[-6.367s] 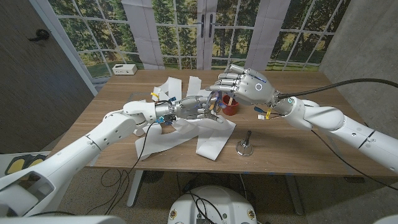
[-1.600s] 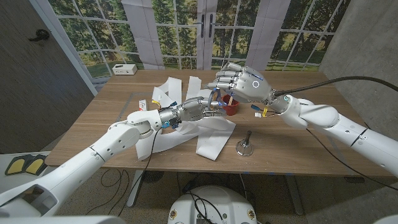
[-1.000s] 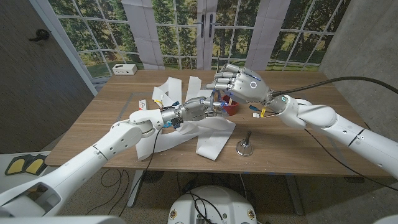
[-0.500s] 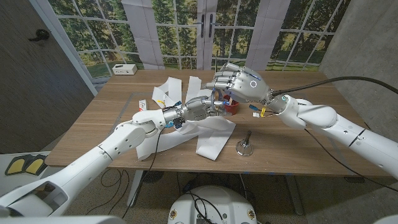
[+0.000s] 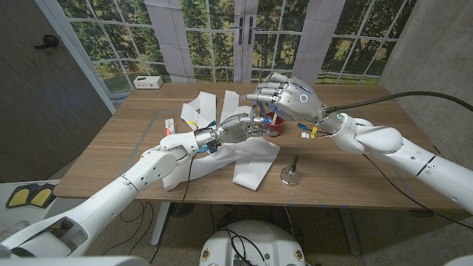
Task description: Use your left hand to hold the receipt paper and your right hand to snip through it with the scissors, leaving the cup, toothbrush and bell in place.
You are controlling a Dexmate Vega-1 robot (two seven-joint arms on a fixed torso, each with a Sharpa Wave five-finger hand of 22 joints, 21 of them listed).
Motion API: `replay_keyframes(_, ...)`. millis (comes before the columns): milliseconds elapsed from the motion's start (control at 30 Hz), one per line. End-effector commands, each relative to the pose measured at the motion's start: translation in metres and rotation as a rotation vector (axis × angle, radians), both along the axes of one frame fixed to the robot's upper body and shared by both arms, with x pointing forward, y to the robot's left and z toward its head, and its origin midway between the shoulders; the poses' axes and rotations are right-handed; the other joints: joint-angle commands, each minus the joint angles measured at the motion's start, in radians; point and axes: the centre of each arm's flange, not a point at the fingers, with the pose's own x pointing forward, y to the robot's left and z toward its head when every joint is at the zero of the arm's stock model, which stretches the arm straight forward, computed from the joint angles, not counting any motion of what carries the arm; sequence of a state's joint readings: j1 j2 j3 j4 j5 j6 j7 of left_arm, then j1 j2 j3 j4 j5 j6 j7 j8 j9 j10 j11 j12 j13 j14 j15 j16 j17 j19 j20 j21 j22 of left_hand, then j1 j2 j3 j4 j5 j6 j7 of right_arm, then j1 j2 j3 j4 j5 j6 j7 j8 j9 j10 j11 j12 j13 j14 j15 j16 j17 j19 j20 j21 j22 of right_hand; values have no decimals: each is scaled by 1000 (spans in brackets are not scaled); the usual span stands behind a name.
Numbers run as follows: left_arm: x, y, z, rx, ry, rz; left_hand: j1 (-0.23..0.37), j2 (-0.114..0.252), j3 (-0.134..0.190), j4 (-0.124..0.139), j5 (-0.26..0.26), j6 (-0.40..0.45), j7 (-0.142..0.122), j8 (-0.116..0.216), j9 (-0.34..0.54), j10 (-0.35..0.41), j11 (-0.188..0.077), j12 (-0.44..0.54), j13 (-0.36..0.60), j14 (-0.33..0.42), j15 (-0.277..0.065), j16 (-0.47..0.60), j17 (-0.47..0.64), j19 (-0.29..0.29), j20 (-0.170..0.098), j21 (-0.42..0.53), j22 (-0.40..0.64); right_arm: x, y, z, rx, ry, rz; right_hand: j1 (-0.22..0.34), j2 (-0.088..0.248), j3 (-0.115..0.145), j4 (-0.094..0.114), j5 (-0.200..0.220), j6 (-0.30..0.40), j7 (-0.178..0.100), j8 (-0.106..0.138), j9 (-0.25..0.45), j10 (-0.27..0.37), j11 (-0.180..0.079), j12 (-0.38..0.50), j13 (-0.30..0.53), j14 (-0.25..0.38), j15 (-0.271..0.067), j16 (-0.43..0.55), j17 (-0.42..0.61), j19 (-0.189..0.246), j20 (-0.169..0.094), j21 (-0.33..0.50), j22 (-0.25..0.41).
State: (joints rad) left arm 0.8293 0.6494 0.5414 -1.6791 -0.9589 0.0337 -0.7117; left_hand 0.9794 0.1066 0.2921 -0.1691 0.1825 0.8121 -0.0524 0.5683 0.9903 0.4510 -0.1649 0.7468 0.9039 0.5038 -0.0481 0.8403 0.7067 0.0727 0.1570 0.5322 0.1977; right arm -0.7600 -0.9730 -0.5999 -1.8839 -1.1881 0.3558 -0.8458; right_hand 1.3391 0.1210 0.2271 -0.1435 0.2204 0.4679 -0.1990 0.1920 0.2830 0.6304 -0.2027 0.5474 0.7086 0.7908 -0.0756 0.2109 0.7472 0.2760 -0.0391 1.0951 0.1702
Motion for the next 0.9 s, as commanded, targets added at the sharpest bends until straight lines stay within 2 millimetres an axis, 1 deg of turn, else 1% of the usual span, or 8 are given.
replay_keyframes(33,1,1,-4,-9,19,-8,19,56,28,27,8,-43,-55,-3,-4,150,-9,210,14,-4,-138,7,3,-5,0,-2,6,-5,-14,8,46,-38,21,-67,30,1,12,0,-33,7,0,0,-65,-1,-55,-48,4,-163,6,180,27,-69,-15,3)
replay_keyframes(100,2,2,-4,-7,22,-10,20,56,29,27,8,-41,-55,-2,-6,150,-9,213,19,-4,-138,7,3,-5,1,-2,6,-7,-17,10,60,-48,22,-87,28,-6,21,-3,-45,9,1,-1,-87,-1,-76,-63,-3,-163,4,172,29,-60,-22,3)
replay_keyframes(233,2,2,-4,-5,21,-14,22,55,28,25,9,-38,-52,-2,-11,147,-9,219,30,-4,-137,9,3,-5,2,-2,6,-10,-22,12,76,-60,10,-144,23,-18,40,-6,-88,15,3,-4,-147,-1,-136,-100,-50,-159,-11,142,21,-43,-44,3)
replay_keyframes(433,4,0,-3,0,23,-23,23,54,28,25,9,-38,-52,-1,-13,144,-8,225,41,-4,-135,9,0,-5,1,-3,6,-15,-29,11,82,-58,2,-164,22,-18,45,-7,-102,18,5,-5,-152,4,-154,-114,-68,-157,-10,135,21,-37,-54,2)
replay_keyframes(600,4,0,-2,-5,25,-23,23,54,27,25,9,-41,-51,1,-13,144,-8,225,42,-5,-136,9,-3,-5,1,-3,6,-16,-30,10,82,-60,1,-175,22,-16,46,-7,-106,16,9,-6,-176,4,-177,-126,-83,-158,-12,127,19,-35,-63,2)
replay_keyframes(733,4,0,-2,-10,25,-22,24,55,27,25,9,-42,-50,1,-15,143,-8,225,42,-7,-136,11,-2,-5,2,-3,6,-16,-30,10,84,-65,0,-213,13,-12,47,-7,-150,14,10,-10,-267,1,-269,-169,-159,-153,-33,57,12,-24,-96,1)
replay_keyframes(800,4,0,-2,-11,26,-22,24,55,27,26,8,-43,-50,1,-16,142,-8,227,45,-7,-136,10,-4,-6,2,-3,6,-16,-29,9,83,-69,-5,-242,3,-14,52,-8,-167,20,13,-13,-271,6,-294,-188,-200,-151,-38,14,15,-20,-110,0)
replay_keyframes(900,3,0,-3,-11,22,-25,24,55,27,26,8,-42,-50,2,-18,144,-9,225,42,-8,-137,9,-6,-5,1,-3,6,-15,-28,9,83,-68,-12,-265,-13,-16,51,-9,-180,22,13,-17,-280,12,-319,-206,-250,-147,-40,-33,9,-14,-129,-1)
